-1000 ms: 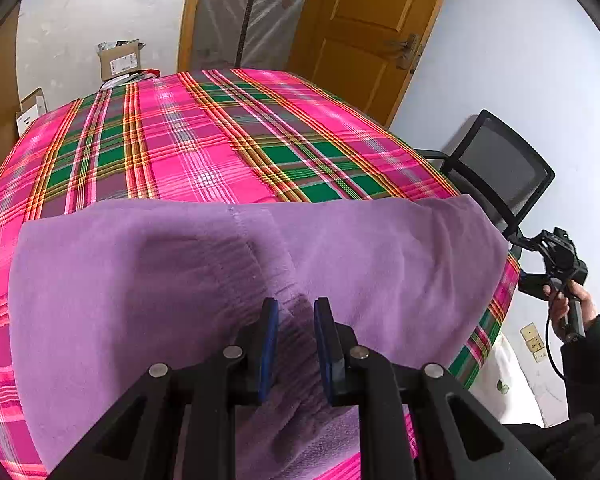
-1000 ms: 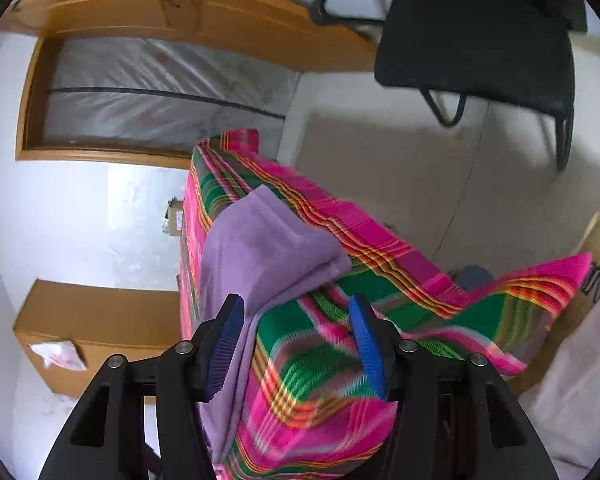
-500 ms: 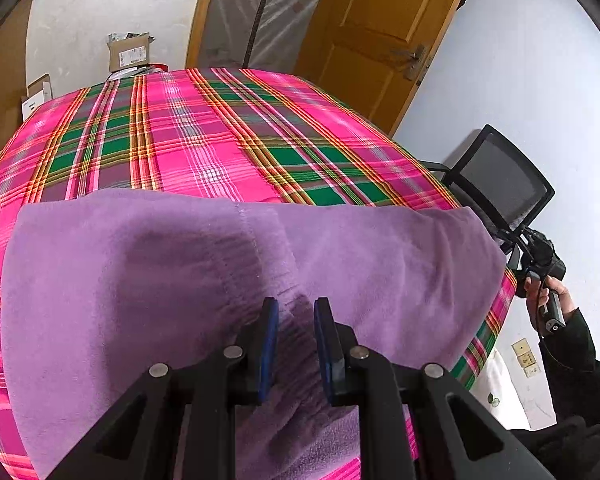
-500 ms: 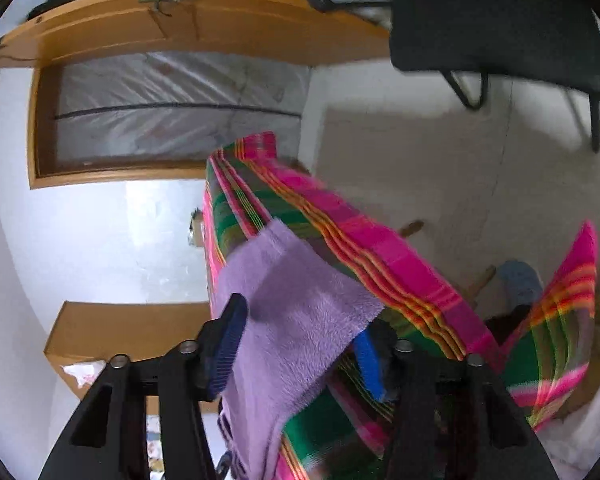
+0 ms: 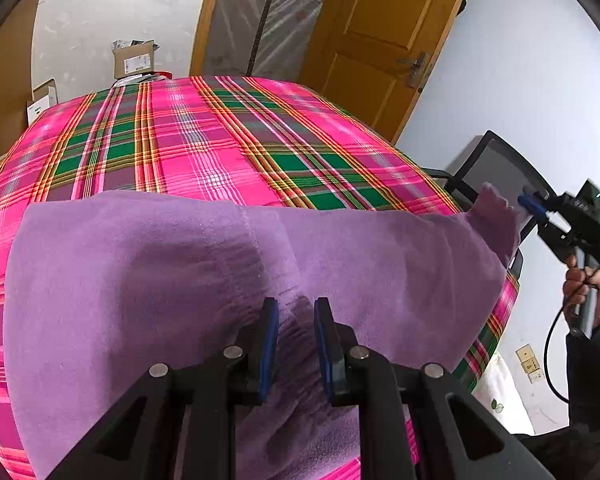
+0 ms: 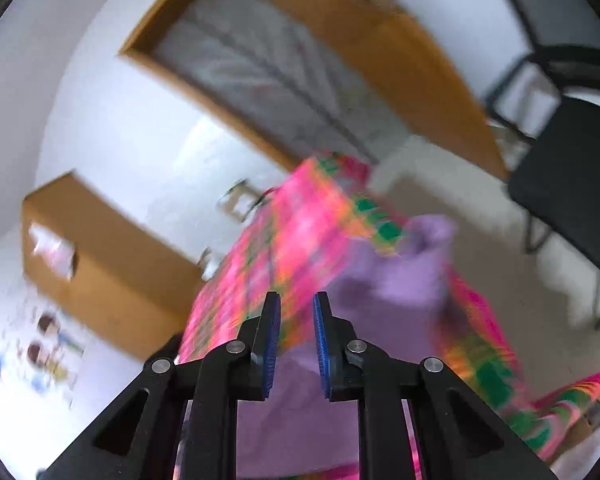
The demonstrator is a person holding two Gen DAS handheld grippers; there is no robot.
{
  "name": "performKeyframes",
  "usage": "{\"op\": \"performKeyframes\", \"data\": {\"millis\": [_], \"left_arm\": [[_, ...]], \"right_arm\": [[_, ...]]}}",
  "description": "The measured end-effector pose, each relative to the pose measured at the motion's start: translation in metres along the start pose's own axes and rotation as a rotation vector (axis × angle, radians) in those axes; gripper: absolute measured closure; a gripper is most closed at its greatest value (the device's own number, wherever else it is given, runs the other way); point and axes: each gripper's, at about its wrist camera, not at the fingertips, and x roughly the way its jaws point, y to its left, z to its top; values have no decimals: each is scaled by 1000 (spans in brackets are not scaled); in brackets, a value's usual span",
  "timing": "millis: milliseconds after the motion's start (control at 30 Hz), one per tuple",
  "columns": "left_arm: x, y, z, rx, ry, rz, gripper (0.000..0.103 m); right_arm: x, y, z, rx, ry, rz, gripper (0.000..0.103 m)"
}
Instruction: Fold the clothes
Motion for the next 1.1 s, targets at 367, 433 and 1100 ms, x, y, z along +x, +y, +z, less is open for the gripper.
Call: {"op": "performKeyframes", "data": {"millis": [367, 433, 1100], "left_arm": [[-7, 4, -4, -1, -7, -15, 85], [-6, 4, -3, 3, -4, -18, 85], [1, 1, 0, 12, 15, -20, 84]], "right_arm": [[0, 10, -5, -93, 40, -167, 57], [-11, 0, -13, -172, 10, -292, 56], [32, -31, -28, -324, 108, -518, 98]]}}
